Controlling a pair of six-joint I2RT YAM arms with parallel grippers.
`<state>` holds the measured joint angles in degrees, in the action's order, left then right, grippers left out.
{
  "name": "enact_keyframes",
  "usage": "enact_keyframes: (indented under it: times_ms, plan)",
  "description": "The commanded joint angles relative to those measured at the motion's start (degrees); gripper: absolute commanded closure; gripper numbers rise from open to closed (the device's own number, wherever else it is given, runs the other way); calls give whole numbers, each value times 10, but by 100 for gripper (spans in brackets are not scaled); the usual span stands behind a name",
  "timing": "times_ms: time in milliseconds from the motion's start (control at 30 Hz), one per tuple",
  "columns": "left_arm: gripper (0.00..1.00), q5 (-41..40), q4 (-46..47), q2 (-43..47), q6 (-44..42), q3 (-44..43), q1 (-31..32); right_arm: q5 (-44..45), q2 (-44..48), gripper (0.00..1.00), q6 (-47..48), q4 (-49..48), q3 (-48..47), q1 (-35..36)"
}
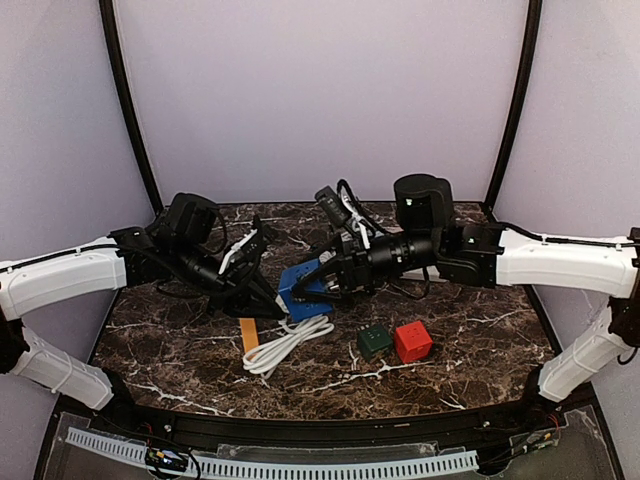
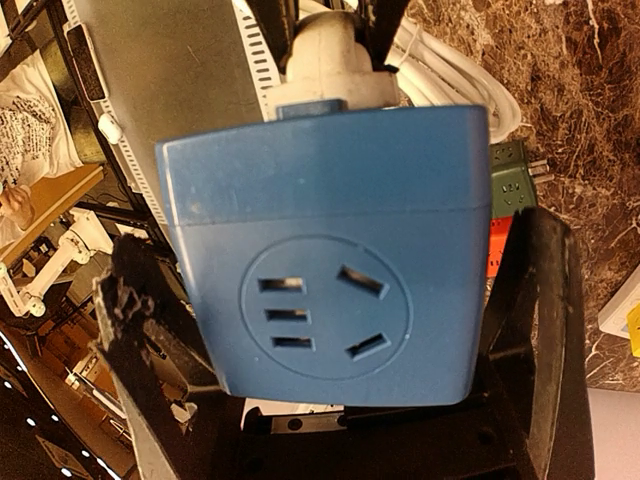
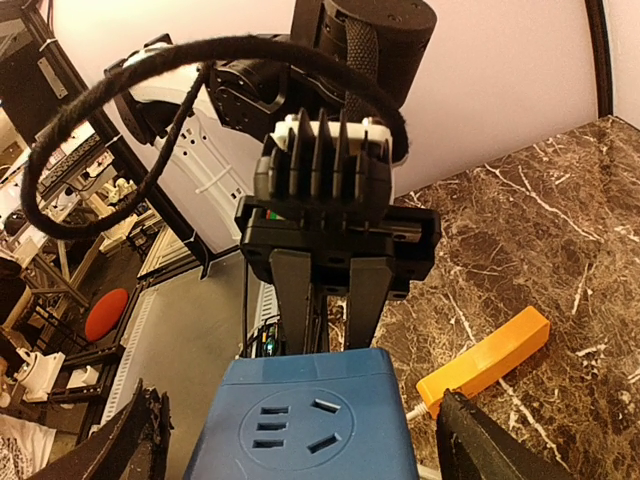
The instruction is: Pull the plug off the socket
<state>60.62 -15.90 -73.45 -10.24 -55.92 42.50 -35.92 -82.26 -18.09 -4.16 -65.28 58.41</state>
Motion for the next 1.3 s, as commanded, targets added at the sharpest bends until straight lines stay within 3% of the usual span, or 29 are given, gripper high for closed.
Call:
enact_keyframes:
  times_ms: [0, 133, 300, 500, 833, 1267]
  plan:
    - [99, 30, 33, 12, 5, -19, 0, -31, -17, 14, -5, -2, -6, 5]
    - [99, 32, 35, 12, 7, -19, 0, -37, -22, 14, -9, -3, -4, 6]
    - [99, 32, 36, 11, 8, -18, 0, -42, -26, 29, -12, -5, -8, 7]
    - [99, 28, 53, 13, 22, -12, 0, -60, -35, 39, -22, -15, -6, 7]
    - [99, 3, 72, 24, 28, 1, 0, -39, -18, 99, -38, -40, 11, 3]
    - [99, -13, 23, 21, -12, -14, 0, -170, -4, 100, -42, -57, 12, 2]
